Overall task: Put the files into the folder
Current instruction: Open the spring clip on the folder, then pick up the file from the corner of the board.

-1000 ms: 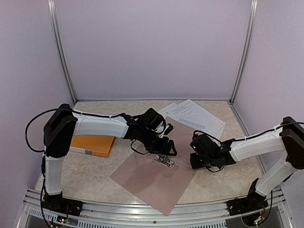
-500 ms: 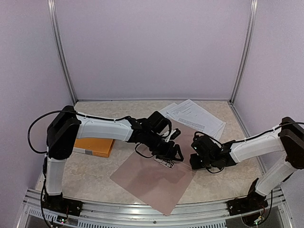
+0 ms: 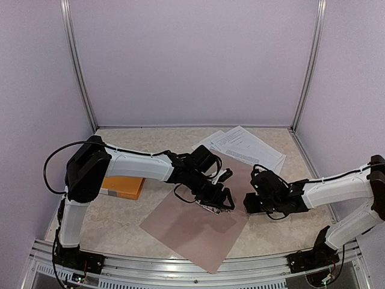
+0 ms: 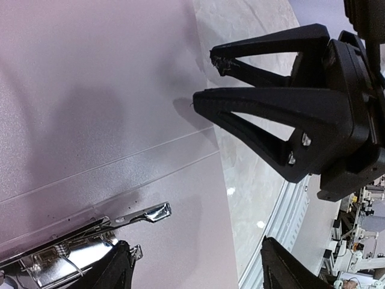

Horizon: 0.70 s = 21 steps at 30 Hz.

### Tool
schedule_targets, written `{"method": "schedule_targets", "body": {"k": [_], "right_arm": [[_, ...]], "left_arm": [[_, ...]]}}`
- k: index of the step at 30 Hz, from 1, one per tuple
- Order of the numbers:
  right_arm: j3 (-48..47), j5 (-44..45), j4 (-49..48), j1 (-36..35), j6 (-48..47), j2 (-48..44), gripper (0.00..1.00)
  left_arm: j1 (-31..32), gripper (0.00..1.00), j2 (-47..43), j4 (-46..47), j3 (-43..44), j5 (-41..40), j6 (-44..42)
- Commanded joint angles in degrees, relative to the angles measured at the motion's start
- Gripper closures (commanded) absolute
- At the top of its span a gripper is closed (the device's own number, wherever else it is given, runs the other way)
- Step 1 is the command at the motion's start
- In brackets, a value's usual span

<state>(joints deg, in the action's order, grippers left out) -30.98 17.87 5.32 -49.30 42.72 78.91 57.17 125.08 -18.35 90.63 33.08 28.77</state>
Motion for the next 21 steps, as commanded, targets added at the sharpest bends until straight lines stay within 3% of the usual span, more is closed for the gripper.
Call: {"method": "schedule_targets", "body": {"k": [1,7,12,21], "right_arm": [[-0.61,1.37,2.70,0.60,-1.36,-2.68,0.56],[-5.95,3.58,9.65,3.85,-5.92,-4.38,0.48],[-9.96,1.64,9.94,13.83,-12.35,-3.80,0.42],[-27.61,-5.46,6.63,31.27,-21.71,12.95,0.27]], "left_arm": [[0.33,0.29,-4.94,1.87,-2.11,-0.22,-3.27],[-0.18,0.25,-12.37,5.02,-6.50,-4.51,-4.21],[-1.05,0.23,-17.44,6.97,-10.37,-9.86,-4.24],[-2.33,0.19,-21.08,6.83,-13.00,-13.85,-4.76]]}}
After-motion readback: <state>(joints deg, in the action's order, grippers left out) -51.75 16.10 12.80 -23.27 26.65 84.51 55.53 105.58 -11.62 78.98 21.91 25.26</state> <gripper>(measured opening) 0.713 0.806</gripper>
